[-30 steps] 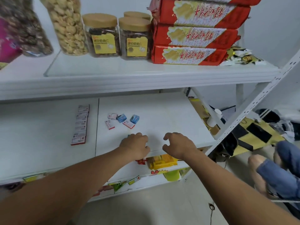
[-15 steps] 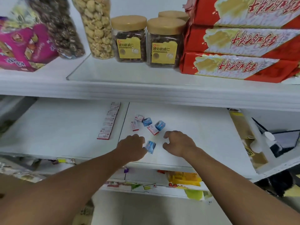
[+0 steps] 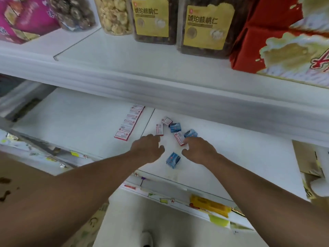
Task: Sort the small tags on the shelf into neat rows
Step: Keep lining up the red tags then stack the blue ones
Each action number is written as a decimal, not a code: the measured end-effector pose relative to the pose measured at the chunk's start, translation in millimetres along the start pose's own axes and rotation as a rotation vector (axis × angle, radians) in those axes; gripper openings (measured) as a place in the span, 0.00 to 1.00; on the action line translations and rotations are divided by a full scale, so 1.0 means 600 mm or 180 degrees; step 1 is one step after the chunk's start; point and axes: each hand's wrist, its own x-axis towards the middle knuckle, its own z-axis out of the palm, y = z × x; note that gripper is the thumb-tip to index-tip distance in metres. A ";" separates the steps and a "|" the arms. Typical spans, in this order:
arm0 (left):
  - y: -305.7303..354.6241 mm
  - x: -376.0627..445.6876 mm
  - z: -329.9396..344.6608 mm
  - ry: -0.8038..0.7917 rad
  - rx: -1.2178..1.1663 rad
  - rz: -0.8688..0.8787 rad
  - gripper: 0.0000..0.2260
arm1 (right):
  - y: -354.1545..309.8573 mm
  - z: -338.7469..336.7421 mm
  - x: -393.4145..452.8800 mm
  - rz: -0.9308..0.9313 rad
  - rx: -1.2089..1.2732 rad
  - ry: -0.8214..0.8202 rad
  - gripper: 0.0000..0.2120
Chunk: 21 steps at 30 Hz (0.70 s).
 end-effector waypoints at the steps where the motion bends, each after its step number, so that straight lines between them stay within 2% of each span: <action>1: -0.005 0.019 0.004 0.0064 -0.0016 -0.0032 0.24 | -0.002 0.004 0.015 0.0029 0.0021 0.0025 0.23; 7: -0.037 0.134 0.034 0.0299 -0.0582 -0.0441 0.21 | -0.024 0.041 0.101 0.0174 0.0233 0.0177 0.18; 9: -0.040 0.162 0.046 0.0382 -0.0687 -0.0523 0.22 | -0.029 0.053 0.123 0.0221 0.0170 0.0377 0.16; 11: -0.041 0.185 0.063 0.0467 -0.0670 -0.0533 0.24 | -0.030 0.065 0.138 0.0270 0.0061 0.0615 0.16; 17: -0.028 0.221 0.092 0.0858 -0.0545 -0.0439 0.30 | -0.021 0.092 0.164 0.0389 -0.0187 0.0884 0.17; 21: -0.026 0.226 0.099 0.0781 -0.0688 -0.0491 0.25 | -0.015 0.097 0.171 0.0400 -0.0091 0.0966 0.15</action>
